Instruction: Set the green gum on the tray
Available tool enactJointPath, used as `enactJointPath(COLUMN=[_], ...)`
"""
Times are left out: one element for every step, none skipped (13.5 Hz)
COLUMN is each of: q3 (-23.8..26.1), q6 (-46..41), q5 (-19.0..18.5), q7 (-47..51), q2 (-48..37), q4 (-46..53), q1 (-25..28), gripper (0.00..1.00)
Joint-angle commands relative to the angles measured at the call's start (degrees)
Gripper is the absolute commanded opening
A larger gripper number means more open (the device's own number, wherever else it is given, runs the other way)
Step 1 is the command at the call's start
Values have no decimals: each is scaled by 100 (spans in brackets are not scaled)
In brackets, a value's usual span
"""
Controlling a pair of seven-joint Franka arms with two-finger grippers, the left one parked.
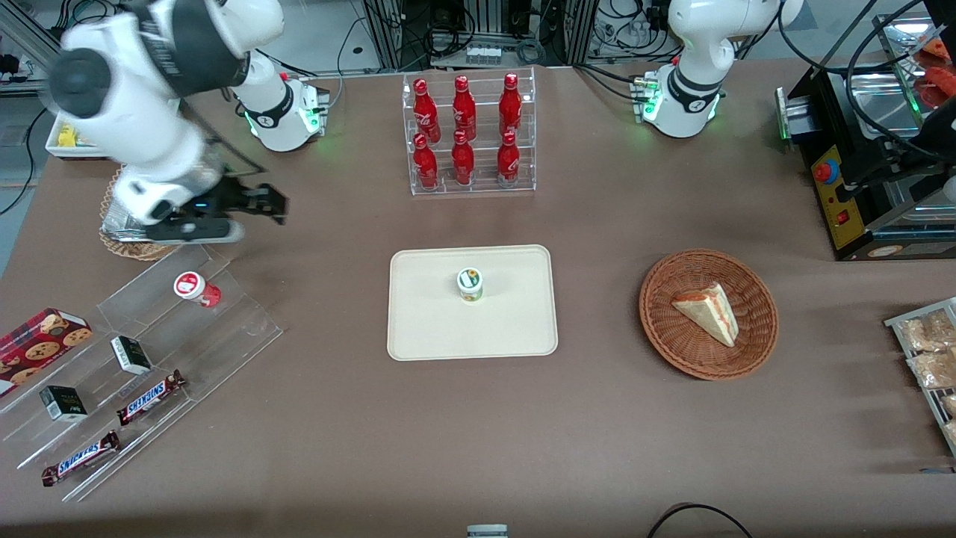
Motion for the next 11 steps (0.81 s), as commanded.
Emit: enactJointPath(q3=[46, 46, 46, 46, 38, -6, -24, -120, -268, -348, -427], q6=[-280, -324, -333, -342, -386, -438, -456, -456, -474, -517, -587], q5=[49, 49, 41, 40, 32, 14, -12, -38, -39, -39, -39], q7=[-842, -1124, -1361, -1520, -1644, -1749, -1820, -1908, -2039, -2162, -2216], q2=[-93, -84, -84, -58, 3, 82, 135, 214, 310, 424, 539], q4=[86, 156, 183, 262, 410, 534, 639, 762, 920, 1078, 1271], q1=[-564, -740, -898, -1022, -1136, -1189, -1225, -1225, -1225, -1225, -1225], gripper=[100, 100, 100, 100, 100, 100, 100, 100, 100, 100, 100])
